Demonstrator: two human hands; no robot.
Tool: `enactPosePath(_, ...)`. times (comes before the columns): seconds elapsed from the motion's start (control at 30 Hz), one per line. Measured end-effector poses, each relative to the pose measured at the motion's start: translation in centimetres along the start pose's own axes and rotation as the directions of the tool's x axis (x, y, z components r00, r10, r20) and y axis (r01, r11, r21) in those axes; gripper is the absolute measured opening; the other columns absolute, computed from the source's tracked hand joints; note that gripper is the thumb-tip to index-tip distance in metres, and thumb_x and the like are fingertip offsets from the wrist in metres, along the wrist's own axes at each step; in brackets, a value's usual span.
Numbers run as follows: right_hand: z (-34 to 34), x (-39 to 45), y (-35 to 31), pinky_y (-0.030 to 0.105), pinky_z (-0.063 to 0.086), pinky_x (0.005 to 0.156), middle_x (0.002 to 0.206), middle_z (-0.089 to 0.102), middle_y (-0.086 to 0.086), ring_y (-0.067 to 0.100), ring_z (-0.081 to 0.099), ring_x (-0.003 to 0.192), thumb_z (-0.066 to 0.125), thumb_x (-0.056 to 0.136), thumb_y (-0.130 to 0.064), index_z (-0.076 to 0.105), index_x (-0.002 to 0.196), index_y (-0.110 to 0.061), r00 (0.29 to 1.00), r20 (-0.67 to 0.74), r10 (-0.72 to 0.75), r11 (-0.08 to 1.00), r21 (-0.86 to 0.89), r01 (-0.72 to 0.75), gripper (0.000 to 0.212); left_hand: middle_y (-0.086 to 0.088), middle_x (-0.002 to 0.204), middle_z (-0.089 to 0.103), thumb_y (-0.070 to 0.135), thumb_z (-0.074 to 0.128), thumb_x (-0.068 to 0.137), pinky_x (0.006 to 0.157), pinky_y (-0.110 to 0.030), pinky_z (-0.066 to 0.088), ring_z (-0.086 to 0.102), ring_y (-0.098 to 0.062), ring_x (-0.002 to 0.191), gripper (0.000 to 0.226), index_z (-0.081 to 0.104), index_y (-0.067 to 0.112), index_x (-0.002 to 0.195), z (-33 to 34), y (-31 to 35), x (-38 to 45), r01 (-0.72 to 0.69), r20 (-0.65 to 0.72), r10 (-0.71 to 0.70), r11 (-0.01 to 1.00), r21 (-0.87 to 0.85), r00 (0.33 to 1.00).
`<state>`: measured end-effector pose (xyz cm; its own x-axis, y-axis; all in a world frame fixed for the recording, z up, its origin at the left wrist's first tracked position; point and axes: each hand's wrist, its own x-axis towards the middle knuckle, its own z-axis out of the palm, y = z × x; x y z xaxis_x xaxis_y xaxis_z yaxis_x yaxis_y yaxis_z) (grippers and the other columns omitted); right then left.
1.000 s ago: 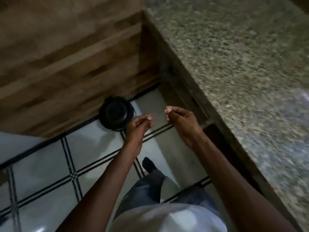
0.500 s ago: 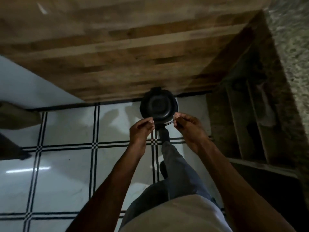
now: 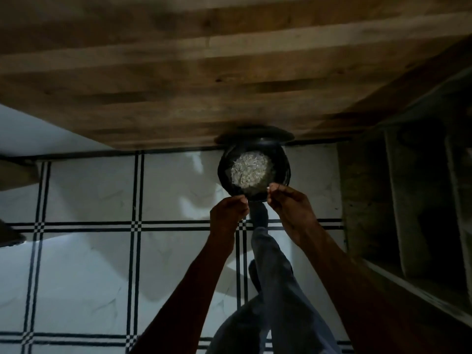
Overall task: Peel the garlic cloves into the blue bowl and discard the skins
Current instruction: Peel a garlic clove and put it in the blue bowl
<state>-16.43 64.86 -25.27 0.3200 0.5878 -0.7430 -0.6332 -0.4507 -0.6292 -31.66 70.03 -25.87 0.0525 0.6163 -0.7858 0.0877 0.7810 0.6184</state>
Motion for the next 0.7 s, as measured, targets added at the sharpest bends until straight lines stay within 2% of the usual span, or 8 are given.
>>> enactPosePath(0.13, -0.6, 7.2, 3.6, 0.036, 0.056, 0.089, 0.081, 0.072, 0.005, 0.021, 0.065, 0.081, 0.066, 0.095, 0.002, 0.080, 0.075, -0.016, 0.999, -0.038, 0.025, 0.999, 0.028, -0.024, 0.031, -0.009, 0.082, 0.075, -0.006, 0.068, 0.092, 0.067, -0.022, 0.057, 0.071, -0.015, 0.070, 0.013, 0.074, 0.004, 0.097, 0.3, -3.7, 7.9, 0.038, 0.003, -0.038, 0.999, -0.019, 0.999)
enactPosePath(0.27, -0.9, 15.0, 7.5, 0.025, 0.059, 0.073, 0.090, 0.071, 0.007, 0.017, 0.067, 0.080, 0.069, 0.094, 0.001, 0.072, 0.101, 0.001, 0.992, -0.116, 0.058, 0.998, 0.038, -0.053, 0.007, -0.003, 0.083, 0.078, -0.013, 0.062, 0.093, 0.072, -0.021, 0.059, 0.075, -0.011, 0.076, 0.015, 0.071, -0.006, 0.103, 1.2, -6.4, 16.8, 0.011, 0.006, -0.011, 1.000, -0.021, 1.000)
enactPosePath(0.3, -1.0, 16.9, 8.4, 0.024, 0.060, 0.071, 0.091, 0.072, 0.006, 0.017, 0.068, 0.081, 0.071, 0.093, -0.001, 0.071, 0.106, 0.002, 0.990, -0.130, 0.060, 0.997, 0.054, -0.054, 0.013, 0.000, 0.083, 0.078, -0.015, 0.062, 0.092, 0.073, -0.021, 0.059, 0.075, -0.010, 0.078, 0.019, 0.069, -0.009, 0.108, 1.4, -6.7, 18.9, -0.010, 0.010, 0.010, 1.000, 0.024, 1.000)
enactPosePath(0.37, -0.9, 19.8, 9.6, 0.022, 0.060, 0.072, 0.086, 0.075, 0.000, 0.016, 0.070, 0.082, 0.078, 0.086, -0.012, 0.076, 0.096, -0.005, 0.993, -0.104, 0.059, 0.996, 0.079, -0.050, 0.013, -0.003, 0.094, 0.074, -0.012, 0.064, 0.092, 0.075, -0.022, 0.058, 0.071, -0.013, 0.086, 0.027, 0.064, -0.010, 0.120, 2.0, -7.3, 22.7, -0.010, 0.016, 0.008, 0.994, 0.110, 1.000)
enactPosePath(0.43, -0.8, 22.2, 10.3, 0.022, 0.059, 0.074, 0.086, 0.074, 0.003, 0.012, 0.071, 0.078, 0.077, 0.082, -0.016, 0.076, 0.101, 0.001, 0.995, -0.070, 0.066, 0.996, 0.060, -0.062, 0.025, -0.014, 0.111, 0.067, -0.002, 0.064, 0.097, 0.077, -0.028, 0.058, 0.067, -0.020, 0.095, 0.031, 0.059, -0.006, 0.127, 2.9, -8.2, 26.1, 0.087, 0.017, -0.090, 0.988, 0.129, 0.996)
enactPosePath(0.53, -0.5, 25.2, 10.9, 0.023, 0.056, 0.082, 0.112, 0.068, 0.021, 0.016, 0.071, 0.091, 0.057, 0.099, 0.010, 0.060, 0.131, 0.015, 0.995, -0.100, 0.013, 0.964, -0.263, -0.039, 0.032, -0.020, 0.116, 0.064, 0.015, 0.060, 0.104, 0.076, -0.032, 0.059, 0.067, -0.028, 0.096, 0.037, 0.056, -0.004, 0.136, 3.9, -9.4, 29.1, 0.237, -0.044, -0.233, 0.956, 0.175, 0.972)
enactPosePath(0.6, 0.2, 26.2, 11.4, 0.024, 0.055, 0.096, 0.134, 0.065, 0.019, 0.023, 0.068, 0.112, 0.059, 0.102, 0.001, 0.062, 0.137, 0.004, 0.998, -0.018, -0.064, 0.866, -0.497, 0.046, 0.035, -0.016, 0.104, 0.061, 0.017, 0.053, 0.107, 0.065, -0.027, 0.059, 0.068, -0.020, 0.083, 0.029, 0.058, -0.003, 0.128, 4.6, -9.4, 29.8, 0.272, 0.017, -0.275, 0.957, 0.097, 0.961)
enactPosePath(0.7, 0.5, 26.1, 11.9, 0.030, 0.036, 0.119, 0.156, 0.050, 0.012, 0.028, 0.048, 0.144, 0.054, 0.108, -0.017, 0.049, 0.152, -0.008, 0.988, 0.145, 0.056, 0.709, -0.703, 0.063, 0.045, -0.022, 0.128, 0.062, 0.018, 0.046, 0.110, 0.083, -0.023, 0.059, 0.068, -0.022, 0.100, 0.033, 0.057, -0.001, 0.135, 5.5, -8.5, 30.3, 0.319, 0.079, -0.313, 0.946, -0.065, 0.946)
